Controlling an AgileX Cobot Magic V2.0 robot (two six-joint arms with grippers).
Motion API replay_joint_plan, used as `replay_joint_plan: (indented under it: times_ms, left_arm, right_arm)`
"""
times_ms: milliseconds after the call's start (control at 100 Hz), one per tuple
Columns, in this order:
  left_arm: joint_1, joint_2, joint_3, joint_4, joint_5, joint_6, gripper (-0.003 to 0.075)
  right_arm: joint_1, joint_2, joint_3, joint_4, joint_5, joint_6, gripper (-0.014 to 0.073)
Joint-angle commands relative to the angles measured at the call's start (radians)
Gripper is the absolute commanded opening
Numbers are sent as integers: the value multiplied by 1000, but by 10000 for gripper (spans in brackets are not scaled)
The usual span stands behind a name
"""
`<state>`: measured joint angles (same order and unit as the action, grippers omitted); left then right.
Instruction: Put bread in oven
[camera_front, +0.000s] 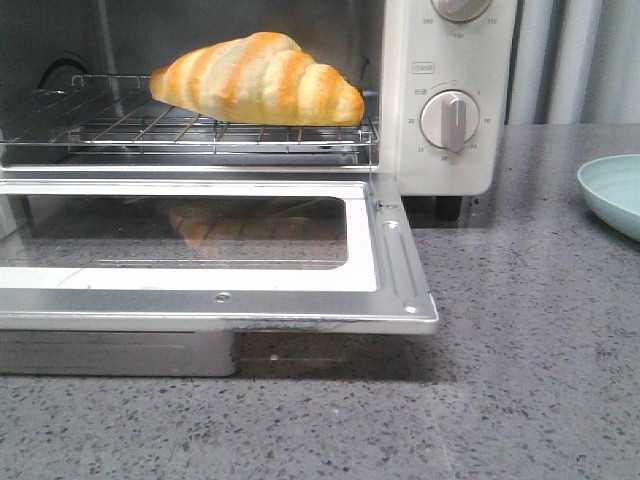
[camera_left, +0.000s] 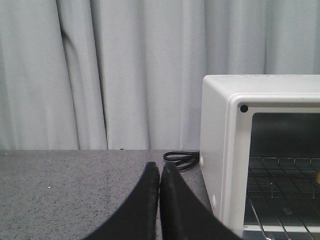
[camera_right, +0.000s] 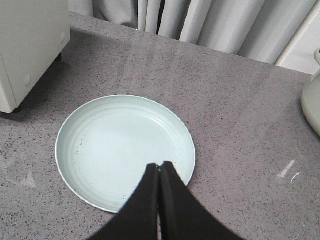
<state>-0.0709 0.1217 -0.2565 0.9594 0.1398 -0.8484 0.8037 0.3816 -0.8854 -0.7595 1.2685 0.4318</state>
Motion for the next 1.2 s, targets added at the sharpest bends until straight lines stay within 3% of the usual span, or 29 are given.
replay_joint_plan:
  times_ms: [0, 120, 340, 470, 620, 820, 1190]
  left_arm:
    - [3, 13, -26, 2, -53, -10, -21]
    - [3, 13, -26, 2, -53, -10, -21]
    - [3, 13, -26, 2, -53, -10, -21]
    - [3, 13, -26, 2, -53, -10, -21]
    - [3, 13, -26, 2, -53, -10, -21]
    - [3, 13, -26, 2, -53, -10, -21]
    - [3, 13, -26, 2, -53, -10, -21]
  right_arm:
    - [-8, 10, -20, -28, -33, 6, -76]
    - [-10, -8, 25, 41, -103, 6, -76]
    - [-24, -134, 293, 124, -508, 4, -76]
    - [-88, -204, 455, 245, -644, 4, -76]
    - [-219, -234, 570, 388, -813, -37, -76]
    - [-431, -234, 668, 693, -1043, -373, -76]
    - [-780, -234, 771, 723, -1091, -380, -76]
